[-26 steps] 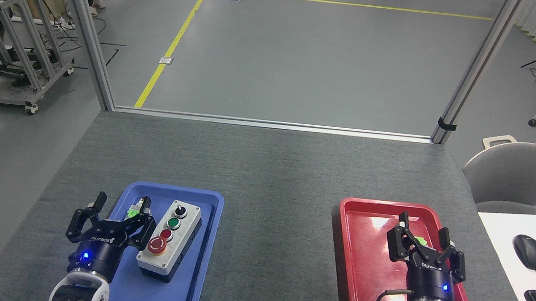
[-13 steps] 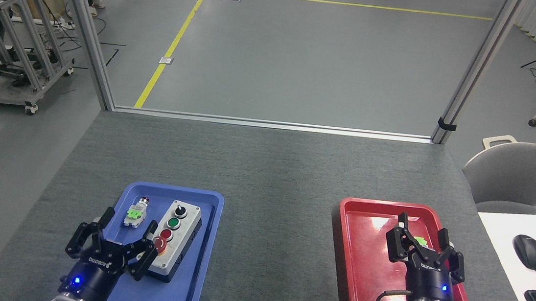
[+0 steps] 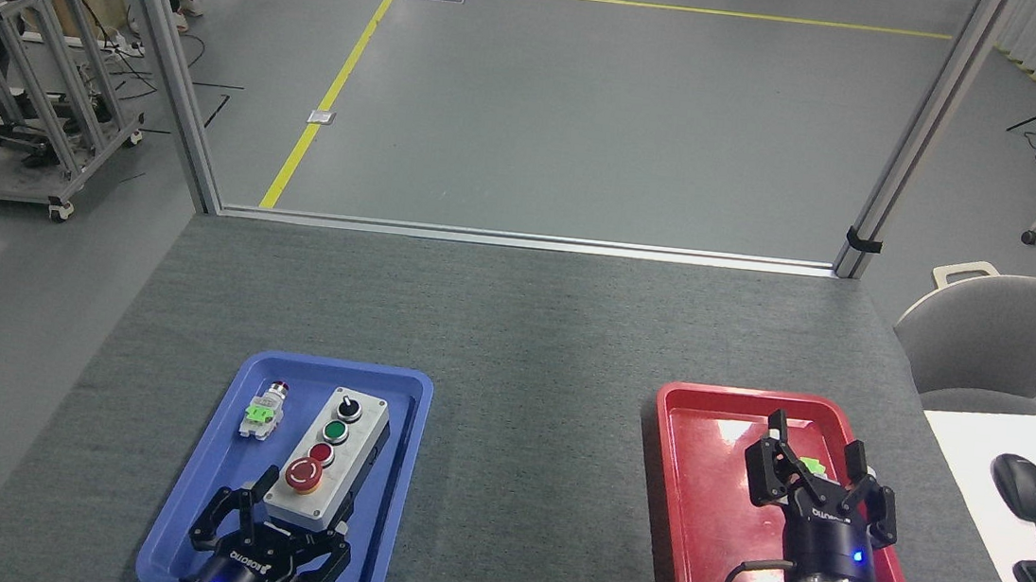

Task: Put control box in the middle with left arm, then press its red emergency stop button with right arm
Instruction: 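Close the left gripper on the control box's near end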

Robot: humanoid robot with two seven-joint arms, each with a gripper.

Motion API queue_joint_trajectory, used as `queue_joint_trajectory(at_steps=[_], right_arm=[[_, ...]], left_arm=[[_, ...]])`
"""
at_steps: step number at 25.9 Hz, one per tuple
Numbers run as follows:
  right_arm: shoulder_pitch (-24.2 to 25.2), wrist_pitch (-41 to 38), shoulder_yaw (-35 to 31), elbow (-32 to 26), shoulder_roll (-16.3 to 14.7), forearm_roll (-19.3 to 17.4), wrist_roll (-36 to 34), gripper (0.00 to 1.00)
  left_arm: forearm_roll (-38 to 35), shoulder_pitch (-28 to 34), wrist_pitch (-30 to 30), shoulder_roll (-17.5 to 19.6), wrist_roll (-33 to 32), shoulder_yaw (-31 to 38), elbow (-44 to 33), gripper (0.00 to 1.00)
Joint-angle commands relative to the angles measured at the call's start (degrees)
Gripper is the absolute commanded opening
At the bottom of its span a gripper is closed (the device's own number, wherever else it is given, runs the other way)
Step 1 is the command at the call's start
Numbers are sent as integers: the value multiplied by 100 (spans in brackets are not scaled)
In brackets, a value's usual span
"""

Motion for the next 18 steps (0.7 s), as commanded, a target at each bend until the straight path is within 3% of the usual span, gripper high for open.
queue_joint_trajectory(at_steps=[1, 18], right_arm=[[4, -1, 0, -1, 0, 0, 3, 100], [-22, -10, 0, -1, -9, -9, 3, 100]], left_arm=[[-31, -77, 125, -64, 5, -24, 155, 99], [-66, -710, 432, -143, -4, -68, 1104, 99]])
